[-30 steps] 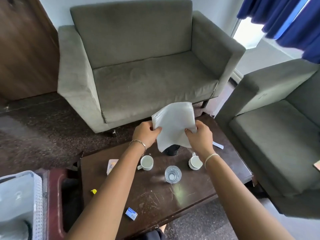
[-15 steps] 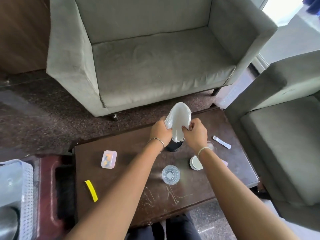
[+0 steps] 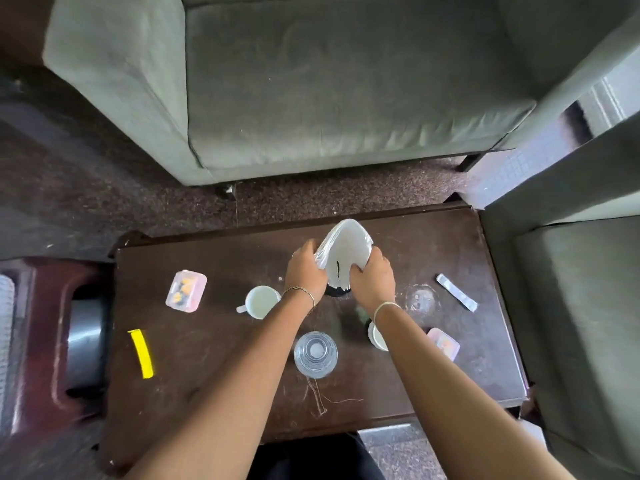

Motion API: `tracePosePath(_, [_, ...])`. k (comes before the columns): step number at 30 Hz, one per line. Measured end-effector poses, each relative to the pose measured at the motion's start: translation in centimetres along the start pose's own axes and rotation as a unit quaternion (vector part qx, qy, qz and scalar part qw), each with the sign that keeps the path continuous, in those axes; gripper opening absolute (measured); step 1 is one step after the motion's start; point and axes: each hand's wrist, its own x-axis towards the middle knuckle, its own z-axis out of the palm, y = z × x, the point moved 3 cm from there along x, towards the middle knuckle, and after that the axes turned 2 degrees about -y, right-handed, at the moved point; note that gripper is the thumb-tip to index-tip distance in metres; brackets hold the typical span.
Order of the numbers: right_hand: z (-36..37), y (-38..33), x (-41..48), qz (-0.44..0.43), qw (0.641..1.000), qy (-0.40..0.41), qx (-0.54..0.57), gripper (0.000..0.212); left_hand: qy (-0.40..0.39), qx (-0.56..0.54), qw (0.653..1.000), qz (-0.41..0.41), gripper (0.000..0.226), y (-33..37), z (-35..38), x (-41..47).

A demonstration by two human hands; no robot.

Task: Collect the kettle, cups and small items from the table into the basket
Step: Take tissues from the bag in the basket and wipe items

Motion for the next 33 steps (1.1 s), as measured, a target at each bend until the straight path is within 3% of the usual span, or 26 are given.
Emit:
tracePosePath(3, [0.7,0.7,0.7,-0.005,1.0,-0.017,-0.006,0.016,-0.002,0.011,1.0,-0.015,0.016,-0.8,1.0,0.5])
tracePosePath(10, [1.4,2.1,0.9,-0.019,0.999,-0.037,-0.034,0.026,-0.006,0.011,0.999,-0.053,0.021,-2.1,2.1,0.3])
tracePosePath(18, [0.3,2.2,0.7,-0.065,0.997,0.026,-0.03,0.024,0.133,-0.002,0.991,-0.005,0.017,-1.5,0.5,-0.5])
tracePosePath(26, [1.0,3.7,1.6,-0.065,0.99,-0.013,-0.122,0.009,0.093,0.053,0.993,-0.047,0.017,-2.3,2.4,0.5])
tracePosePath(31, [0.8,3.9,1.7,-0.055,0.995,-0.025,-0.085,0.021,0.084,0.047,0.994,-0.053,0.015,-2.7,2.8,0.7])
tracePosePath(33, [0.9,4.1,1.7,-0.046,0.997,-0.032,-0.053,0.032,0.073,0.011,0.994,-0.084,0.034,-3.1,3.0,0.8])
